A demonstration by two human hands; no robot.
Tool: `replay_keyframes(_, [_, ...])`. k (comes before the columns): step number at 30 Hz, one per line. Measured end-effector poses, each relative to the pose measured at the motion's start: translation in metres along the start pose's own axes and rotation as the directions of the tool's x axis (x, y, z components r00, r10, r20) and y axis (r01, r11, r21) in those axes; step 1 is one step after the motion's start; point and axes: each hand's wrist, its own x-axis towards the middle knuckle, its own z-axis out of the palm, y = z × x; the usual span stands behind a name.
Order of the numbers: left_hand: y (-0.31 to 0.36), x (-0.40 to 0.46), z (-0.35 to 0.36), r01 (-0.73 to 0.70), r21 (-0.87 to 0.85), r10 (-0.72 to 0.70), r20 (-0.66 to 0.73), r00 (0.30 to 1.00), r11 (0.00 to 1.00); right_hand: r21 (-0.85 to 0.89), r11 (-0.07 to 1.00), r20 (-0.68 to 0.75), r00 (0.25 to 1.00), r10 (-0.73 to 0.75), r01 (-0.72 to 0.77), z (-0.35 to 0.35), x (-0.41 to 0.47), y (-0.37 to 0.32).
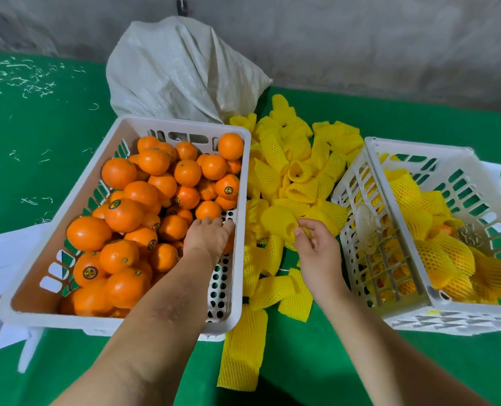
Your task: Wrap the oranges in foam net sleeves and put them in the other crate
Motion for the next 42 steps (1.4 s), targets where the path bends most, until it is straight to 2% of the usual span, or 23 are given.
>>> replay_keyframes(5, [0.0,-0.001,0.004,0.011,0.099,-0.014,0.023,1.0,0.995,0.158,0.984,-0.03,0.996,0.089,-0.084,0.002,-0.028,-0.008])
replay_keyframes(9, [-0.002,0.003,0.007,-0.021,0.06,0.021,0.007,1.0,0.998,0.206,0.967,-0.002,0.988,0.156,-0.152,-0.001,-0.04,-0.005])
replay_keyframes(13, [-0.005,0.002,0.007,-0.06,0.082,0.065,-0.059,0.996,0.995,0.259,0.955,-0.068,0.983,0.169,-0.146,-0.005,-0.042,-0.009])
replay_keyframes(17, [-0.006,-0.005,-0.011,-0.047,0.05,0.05,-0.056,0.997,0.998,0.297,0.948,-0.078,0.986,0.145,-0.116,-0.005,-0.04,-0.015])
replay_keyframes(20, [-0.021,-0.015,-0.039,-0.01,-0.068,0.003,-0.103,0.995,0.998,0.335,0.935,-0.047,0.989,0.139,-0.115,-0.001,-0.039,-0.018])
replay_keyframes(23, [-0.039,-0.035,-0.073,0.054,-0.321,-0.132,-0.226,0.965,0.945,0.327,0.938,-0.062,0.988,0.142,-0.115,0.0,-0.043,-0.021])
replay_keyframes(24, [-0.042,-0.044,-0.083,0.061,-0.453,-0.196,-0.259,0.946,0.889,0.32,0.941,-0.073,0.987,0.143,-0.113,0.001,-0.045,-0.023])
replay_keyframes(26, [-0.038,-0.065,-0.104,-0.026,-0.72,-0.262,-0.285,0.922,0.693,0.308,0.945,-0.106,0.983,0.149,-0.11,0.001,-0.045,-0.03])
replay_keyframes(27, [-0.031,-0.076,-0.112,-0.118,-0.829,-0.249,-0.295,0.923,0.546,0.305,0.947,-0.122,0.981,0.149,-0.106,0.001,-0.044,-0.034])
replay_keyframes(29, [-0.009,-0.099,-0.123,-0.214,-0.964,-0.163,-0.239,0.957,0.16,0.309,0.947,-0.157,0.977,0.143,-0.089,0.002,-0.041,-0.044])
replay_keyframes(30, [0.005,-0.109,-0.125,-0.181,-0.983,-0.111,-0.178,0.978,-0.024,0.317,0.945,-0.174,0.974,0.143,-0.082,0.002,-0.038,-0.048])
replay_keyframes(31, [0.018,-0.115,-0.121,-0.128,-0.978,-0.053,-0.121,0.991,-0.165,0.331,0.94,-0.182,0.972,0.15,-0.083,0.003,-0.035,-0.052])
replay_keyframes(32, [0.031,-0.12,-0.115,-0.087,-0.96,0.006,-0.092,0.996,-0.265,0.348,0.933,-0.182,0.97,0.161,-0.09,0.003,-0.032,-0.057])
replay_keyframes(34, [0.051,-0.128,-0.101,-0.045,-0.923,0.106,-0.092,0.99,-0.382,0.316,0.944,-0.187,0.969,0.163,-0.097,0.001,-0.03,-0.063])
replay_keyframes(37, [0.059,-0.135,-0.086,-0.005,-0.868,0.194,-0.116,0.974,-0.496,0.149,0.984,-0.153,0.981,0.122,-0.099,-0.005,-0.033,-0.064])
replay_keyframes(40, [0.059,-0.136,-0.081,-0.009,-0.867,0.233,-0.145,0.962,-0.499,0.068,0.993,-0.084,0.991,0.1,-0.094,-0.007,-0.038,-0.062])
replay_keyframes(42, [0.063,-0.135,-0.081,-0.043,-0.881,0.174,-0.14,0.975,-0.471,0.106,0.99,-0.07,0.992,0.102,-0.095,-0.011,-0.04,-0.064])
